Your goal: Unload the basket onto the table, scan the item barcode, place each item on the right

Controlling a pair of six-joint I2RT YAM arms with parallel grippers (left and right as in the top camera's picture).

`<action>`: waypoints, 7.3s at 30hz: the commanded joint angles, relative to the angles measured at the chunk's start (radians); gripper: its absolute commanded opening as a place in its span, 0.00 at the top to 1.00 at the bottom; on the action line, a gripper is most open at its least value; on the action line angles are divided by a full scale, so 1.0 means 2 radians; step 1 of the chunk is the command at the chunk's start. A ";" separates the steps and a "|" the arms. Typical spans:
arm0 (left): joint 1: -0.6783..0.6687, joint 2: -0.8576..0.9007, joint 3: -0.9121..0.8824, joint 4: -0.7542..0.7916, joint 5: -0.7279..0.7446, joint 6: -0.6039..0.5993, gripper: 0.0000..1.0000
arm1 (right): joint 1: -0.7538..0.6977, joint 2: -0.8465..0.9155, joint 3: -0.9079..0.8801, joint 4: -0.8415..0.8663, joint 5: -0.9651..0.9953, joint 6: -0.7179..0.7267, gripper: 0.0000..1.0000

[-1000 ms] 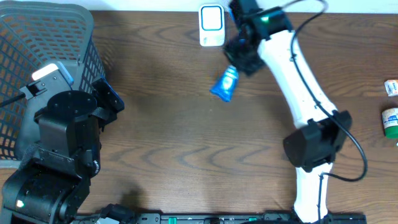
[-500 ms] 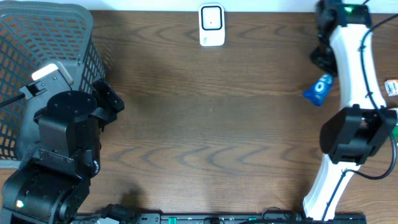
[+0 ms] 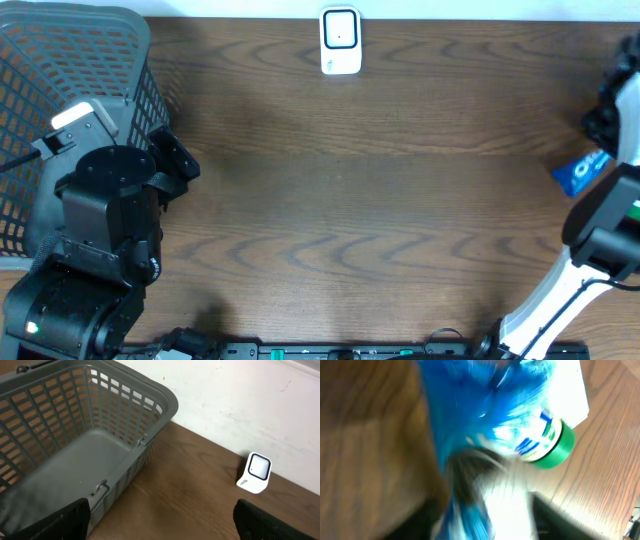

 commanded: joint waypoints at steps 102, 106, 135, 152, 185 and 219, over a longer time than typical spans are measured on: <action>0.002 0.000 0.002 -0.001 -0.006 0.007 0.08 | 0.183 -1.081 -0.971 0.577 -0.196 -0.085 0.01; 0.002 0.000 0.002 -0.001 -0.006 0.007 0.09 | 0.183 -1.080 -0.971 0.576 -0.196 -0.085 0.01; -0.002 -0.020 -0.054 0.066 -0.023 -0.011 0.09 | 0.183 -1.080 -0.971 0.576 -0.196 -0.085 0.01; 0.019 -0.262 -0.546 0.512 -0.002 -0.047 0.08 | 0.183 -1.080 -0.971 0.576 -0.196 -0.085 0.01; 0.125 -0.470 -0.736 0.600 0.089 0.062 0.09 | 0.183 -1.080 -0.971 0.576 -0.196 -0.086 0.01; 0.185 -0.479 -0.735 0.462 0.181 0.145 0.08 | 0.183 -1.080 -0.971 0.576 -0.196 -0.085 0.01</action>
